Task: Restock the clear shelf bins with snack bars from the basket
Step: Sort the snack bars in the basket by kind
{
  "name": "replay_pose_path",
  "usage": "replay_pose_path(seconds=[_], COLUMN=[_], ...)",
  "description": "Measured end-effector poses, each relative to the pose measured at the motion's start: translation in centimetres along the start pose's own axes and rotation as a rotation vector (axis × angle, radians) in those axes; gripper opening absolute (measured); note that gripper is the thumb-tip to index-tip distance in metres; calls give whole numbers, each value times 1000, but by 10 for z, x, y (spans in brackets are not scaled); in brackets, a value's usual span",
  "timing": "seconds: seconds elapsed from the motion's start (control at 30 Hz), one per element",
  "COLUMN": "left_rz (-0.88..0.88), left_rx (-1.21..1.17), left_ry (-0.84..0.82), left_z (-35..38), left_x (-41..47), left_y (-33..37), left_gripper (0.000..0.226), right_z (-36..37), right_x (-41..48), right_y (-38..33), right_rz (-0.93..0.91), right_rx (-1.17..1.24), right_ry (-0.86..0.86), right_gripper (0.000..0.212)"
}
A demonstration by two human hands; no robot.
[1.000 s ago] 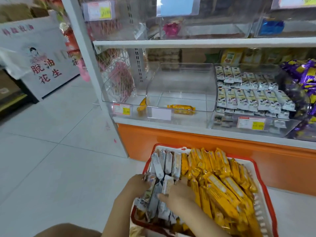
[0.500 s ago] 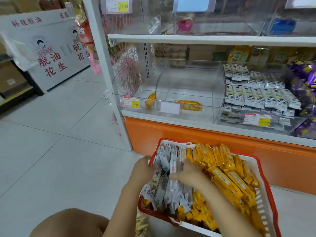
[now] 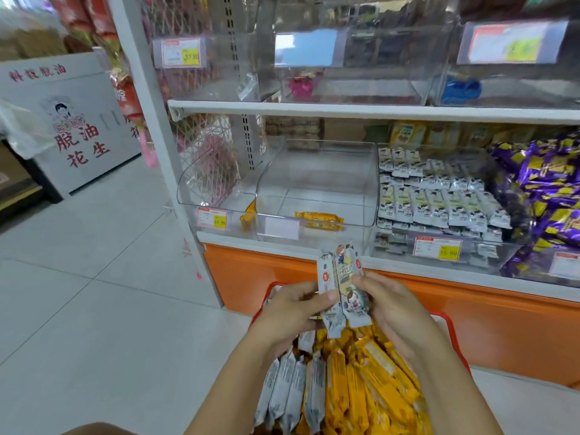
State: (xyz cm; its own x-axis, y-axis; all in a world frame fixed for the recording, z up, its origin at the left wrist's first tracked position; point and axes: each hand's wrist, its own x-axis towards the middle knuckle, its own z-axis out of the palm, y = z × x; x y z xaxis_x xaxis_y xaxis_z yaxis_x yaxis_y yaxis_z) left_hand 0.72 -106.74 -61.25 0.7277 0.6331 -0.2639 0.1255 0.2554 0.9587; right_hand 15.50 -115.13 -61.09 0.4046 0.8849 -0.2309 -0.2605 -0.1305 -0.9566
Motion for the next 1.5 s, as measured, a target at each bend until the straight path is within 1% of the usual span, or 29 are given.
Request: replay_pose_path(seconds=[0.07, 0.1, 0.17, 0.23, 0.3, 0.37, 0.43, 0.5, 0.57, 0.6, 0.7, 0.77, 0.83, 0.9, 0.93, 1.0, 1.03, 1.13, 1.2, 1.23, 1.27, 1.33, 1.37, 1.4, 1.43, 1.5], left_rz=[-4, -10, -18, -24, -31, -38, -51, -65, -80, -91, -102, -104, -101, -85, -74, -44, -31, -18, -48, -67, -75, -89, -104, -132, -177, -255], left_rx=[-33, -45, -49, -44, -24, 17, 33, 12, -64, -121, -244, -274, -288, -280, -266, -216, -184, -94, -91, -70, -24, 42, 31, -13, -84, -276], left_ry=[3, 2, -12, -26, -20, 1, -13, -36, -55, -71, -145, -162, -166, -166, -156, -116, -94, -47, -11, -8, -19, -29, -11, 3, 11, -33], left_z=[10, 15, 24, 34, 42, 49, 53, 56, 59, 61, 70, 75, 77, 80, 80, 81, 82, 84, 86, 87, 87, 88, 90, 91, 92, 92], left_x=[7, 11, 18, 23, 30, 36, 42, 49, 54, 57, 62, 67, 72, 75, 77, 80, 81, 84, 85, 85, 86, 86, 86, 87, 87, 86], left_y=[3, 4, 7, 10, 12, 15, 16, 17, 17, 18, 22, 24, 26, 27, 27, 29, 31, 36, 39, 40, 39, 38, 39, 38, 39, 43], left_gripper=[36, 40, 45, 46, 43, 41, 49, 54, 47, 42, 32, 35, 41, 41, 37, 23, 22, 39, 53, 56, 55, 39, 31, 28, 32, 45], right_z=[-8, -12, -21, -30, -38, -46, -53, -59, -66, -69, -74, -77, -79, -82, -83, -85, -87, -89, -91, -92, -92, -93, -93, -93, -92, -91], right_x=[-3, -5, -7, -6, -6, -6, -6, -4, -1, 0, 2, 4, 6, 7, 7, 8, 8, 10, 11, 12, 12, 12, 12, 11, 11, 11], right_y=[-4, -7, -9, -9, -9, -10, -11, -13, -14, -15, -15, -13, -13, -14, -15, -15, -14, -13, -13, -13, -14, -14, -13, -14, -14, -15], right_rz=[-68, -84, -107, -138, -150, -141, -141, -148, -172, -192, -214, -227, -240, -250, -251, -255, -256, -263, -258, -255, -251, -240, -236, -231, -227, -218], right_rx=[-55, -53, -24, 1, -3, -13, 10, 64, 106, 109, 88, 46, -15, -28, -28, -17, 3, 89, 119, 126, 127, 123, 122, 122, 123, 140], right_ry=[1, -16, -24, 53, 133, 166, 168, 191, 247, 277, 337, 348, 362, 362, 358, 358, 366, 391, 399, 397, 392, 382, 375, 369, 362, 352], right_gripper=[60, 53, 45, 42, 42, 41, 40, 48, 55, 52, 31, 19, 14, 13, 12, 11, 12, 11, 11, 10, 10, 11, 12, 13, 14, 13])
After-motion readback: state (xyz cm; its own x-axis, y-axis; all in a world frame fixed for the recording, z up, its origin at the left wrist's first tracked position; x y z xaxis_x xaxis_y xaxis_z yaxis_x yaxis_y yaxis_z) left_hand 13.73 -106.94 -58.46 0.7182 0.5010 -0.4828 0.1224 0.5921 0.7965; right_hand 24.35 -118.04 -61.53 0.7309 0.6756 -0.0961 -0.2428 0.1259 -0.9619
